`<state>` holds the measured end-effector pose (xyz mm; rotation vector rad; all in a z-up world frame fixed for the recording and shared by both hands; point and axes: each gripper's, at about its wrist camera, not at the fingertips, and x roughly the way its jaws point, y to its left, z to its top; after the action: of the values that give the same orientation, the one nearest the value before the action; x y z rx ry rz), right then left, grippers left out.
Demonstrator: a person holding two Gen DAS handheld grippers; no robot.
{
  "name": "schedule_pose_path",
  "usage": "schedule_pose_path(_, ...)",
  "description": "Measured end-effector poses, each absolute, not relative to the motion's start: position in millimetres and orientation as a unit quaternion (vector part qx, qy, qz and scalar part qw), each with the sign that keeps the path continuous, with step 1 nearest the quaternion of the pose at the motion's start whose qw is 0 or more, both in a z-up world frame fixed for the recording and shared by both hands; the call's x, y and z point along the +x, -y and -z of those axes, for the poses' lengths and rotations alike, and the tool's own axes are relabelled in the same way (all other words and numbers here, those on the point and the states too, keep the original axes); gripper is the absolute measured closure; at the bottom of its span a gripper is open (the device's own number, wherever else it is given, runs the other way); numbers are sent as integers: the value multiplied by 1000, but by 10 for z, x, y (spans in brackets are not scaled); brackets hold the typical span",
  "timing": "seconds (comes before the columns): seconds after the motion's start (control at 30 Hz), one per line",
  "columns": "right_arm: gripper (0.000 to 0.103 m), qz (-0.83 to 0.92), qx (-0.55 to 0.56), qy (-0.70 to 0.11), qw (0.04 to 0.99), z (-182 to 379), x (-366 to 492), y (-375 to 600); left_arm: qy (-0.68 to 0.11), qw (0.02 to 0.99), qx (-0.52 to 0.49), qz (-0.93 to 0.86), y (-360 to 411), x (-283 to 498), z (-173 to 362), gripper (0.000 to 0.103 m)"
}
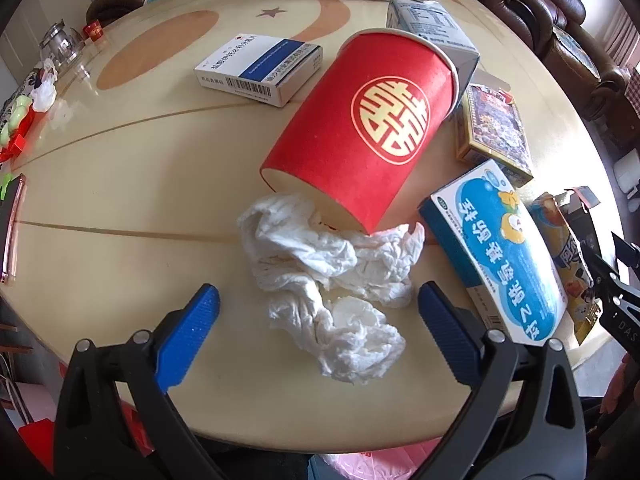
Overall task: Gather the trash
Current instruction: 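Move the left tool to the white tissue while the right tool approaches the black snack box, then close the left tool on the tissue while the right tool grasps the black snack box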
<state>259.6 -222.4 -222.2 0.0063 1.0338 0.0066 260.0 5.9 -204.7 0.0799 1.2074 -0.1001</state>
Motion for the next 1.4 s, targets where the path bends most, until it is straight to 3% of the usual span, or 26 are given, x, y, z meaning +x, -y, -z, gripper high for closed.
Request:
schedule_pose_path(0.23,44,-2,4,-482,876,2222,2578,2241,-557,829,36,45,-108,2643,2032,15)
schedule_pose_path(0.4,45,1,4,-475,880,2224,2532,2221,-549,833,39,47,-70,2605,1989,33)
schedule_pose_path(0.47,51,-2,1,-473,881,2216,2518,2190,-548,834,39,47,-69,2596,1978,40)
schedule_pose_path(0.73,51,16,5,-452,892,2150,2487,2212,-549,834,24,43,-165,2511,1930,72)
schedule_pose_path(0.83,51,22,-13,-441,897,2092,2472,2175,-550,834,13,44,-224,2511,1932,80)
schedule_pose_path(0.93,51,15,-10,-438,899,2068,2479,2141,-553,832,3,46,-260,2504,1933,86)
schedule_pose_path(1.4,51,23,-6,-416,909,1818,2379,2128,-537,842,-1,55,-327,2376,1781,87)
